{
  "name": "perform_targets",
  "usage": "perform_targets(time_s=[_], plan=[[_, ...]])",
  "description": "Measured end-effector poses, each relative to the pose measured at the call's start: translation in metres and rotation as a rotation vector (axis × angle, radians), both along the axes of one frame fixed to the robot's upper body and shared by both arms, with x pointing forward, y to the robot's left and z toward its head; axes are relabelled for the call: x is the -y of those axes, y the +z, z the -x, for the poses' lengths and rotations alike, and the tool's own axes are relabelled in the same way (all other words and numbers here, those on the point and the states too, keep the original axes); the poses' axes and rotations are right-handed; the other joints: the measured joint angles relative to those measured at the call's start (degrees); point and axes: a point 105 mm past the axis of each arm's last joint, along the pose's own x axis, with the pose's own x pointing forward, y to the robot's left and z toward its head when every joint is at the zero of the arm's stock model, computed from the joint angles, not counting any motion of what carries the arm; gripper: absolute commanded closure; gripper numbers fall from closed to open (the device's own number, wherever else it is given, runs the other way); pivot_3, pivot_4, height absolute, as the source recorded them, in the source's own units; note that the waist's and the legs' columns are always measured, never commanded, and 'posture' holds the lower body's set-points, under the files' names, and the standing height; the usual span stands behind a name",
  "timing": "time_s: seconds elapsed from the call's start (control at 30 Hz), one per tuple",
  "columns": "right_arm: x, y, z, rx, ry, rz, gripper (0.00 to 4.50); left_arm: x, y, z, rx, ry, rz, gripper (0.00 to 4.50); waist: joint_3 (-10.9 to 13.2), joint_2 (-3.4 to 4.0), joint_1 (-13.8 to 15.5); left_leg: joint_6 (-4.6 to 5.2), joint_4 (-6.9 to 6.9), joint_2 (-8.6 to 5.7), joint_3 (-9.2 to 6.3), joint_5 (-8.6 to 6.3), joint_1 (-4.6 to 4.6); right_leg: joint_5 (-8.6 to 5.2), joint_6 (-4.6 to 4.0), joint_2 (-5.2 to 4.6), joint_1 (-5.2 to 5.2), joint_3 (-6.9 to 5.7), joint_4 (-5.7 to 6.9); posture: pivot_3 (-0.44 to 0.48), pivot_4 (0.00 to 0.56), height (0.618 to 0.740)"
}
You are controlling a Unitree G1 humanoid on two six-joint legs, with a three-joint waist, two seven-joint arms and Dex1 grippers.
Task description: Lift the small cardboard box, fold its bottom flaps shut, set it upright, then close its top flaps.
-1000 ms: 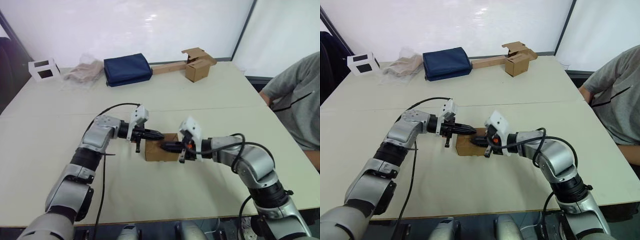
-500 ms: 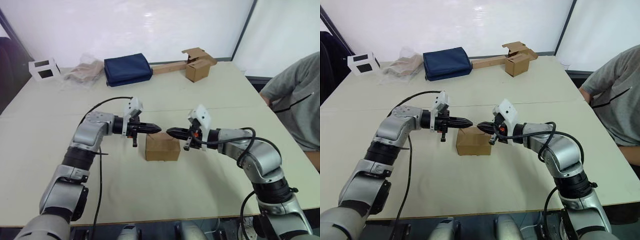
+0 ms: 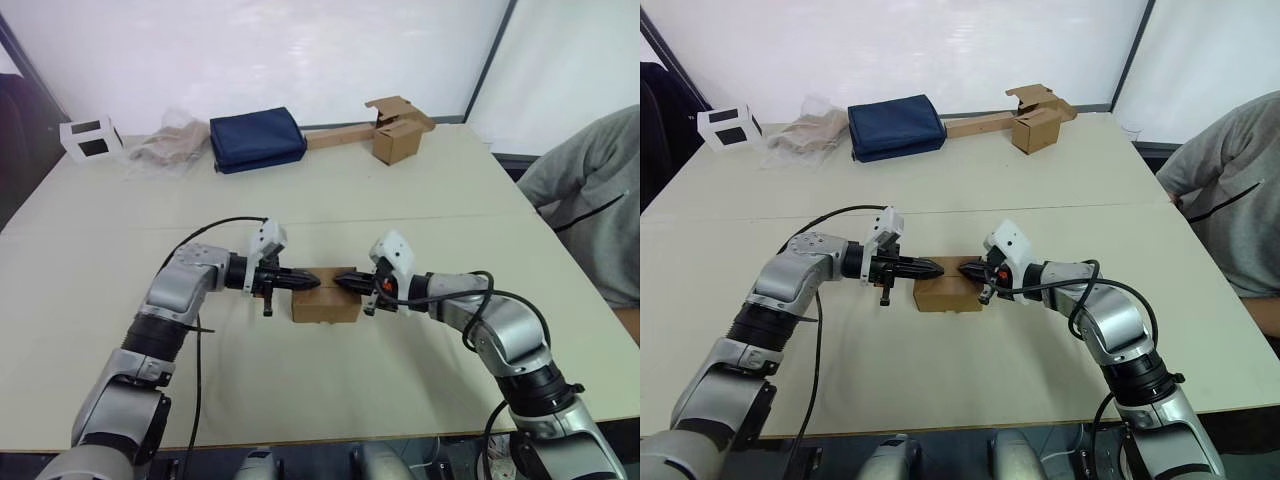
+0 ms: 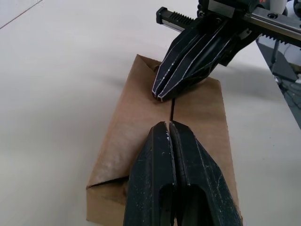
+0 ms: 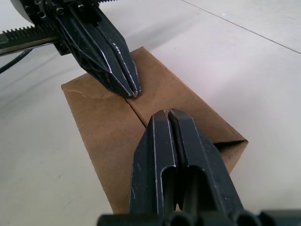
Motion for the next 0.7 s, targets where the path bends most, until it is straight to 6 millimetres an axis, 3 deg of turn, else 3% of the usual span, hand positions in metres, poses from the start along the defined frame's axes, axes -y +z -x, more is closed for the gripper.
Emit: perform_targets(time_s=[0.27, 0.37, 0.47, 0.7], plan=[[0.006, 0.024, 0.01, 0.022, 0.006, -0.047, 4.5, -0.007, 0.02, 0.006, -0.01, 0.019, 0.068, 4.44, 0.01, 0.0, 0.01, 0.0, -0.01, 0.0, 0.0, 0.0, -0.04, 0.0, 0.0, 0.0, -0.04, 0.0, 0.0, 0.0, 0.15, 0.74], [0.021, 0.04, 0.02, 0.062, 0.014, -0.029, 4.5, -0.023, 0.03, 0.017, -0.006, 0.03, 0.069, 4.44, 0.02, 0.0, 0.0, 0.0, -0.08, 0.01, 0.0, 0.0, -0.07, 0.0, 0.0, -0.01, -0.08, 0.01, -0.03, 0.0, 0.15, 0.74], [0.061, 0.051, 0.032, 0.078, -0.043, 0.048, 4.5, -0.056, 0.035, 0.029, -0.033, 0.114, 0.063, 4.44, 0.02, 0.01, 0.1, 0.02, -0.1, 0.02, 0.0, -0.01, -0.04, 0.0, 0.0, -0.01, -0.04, 0.0, -0.09, 0.0, 0.15, 0.74], [0.087, 0.063, 0.045, 0.079, -0.071, 0.083, 4.5, -0.082, 0.034, 0.041, -0.016, 0.204, 0.011, 4.44, 0.03, 0.0, 1.11, 0.03, -0.09, 0.02, 0.04, -0.02, 0.05, 0.0, 0.0, 0.0, 0.09, 0.01, -0.13, 0.0, 0.15, 0.74]])
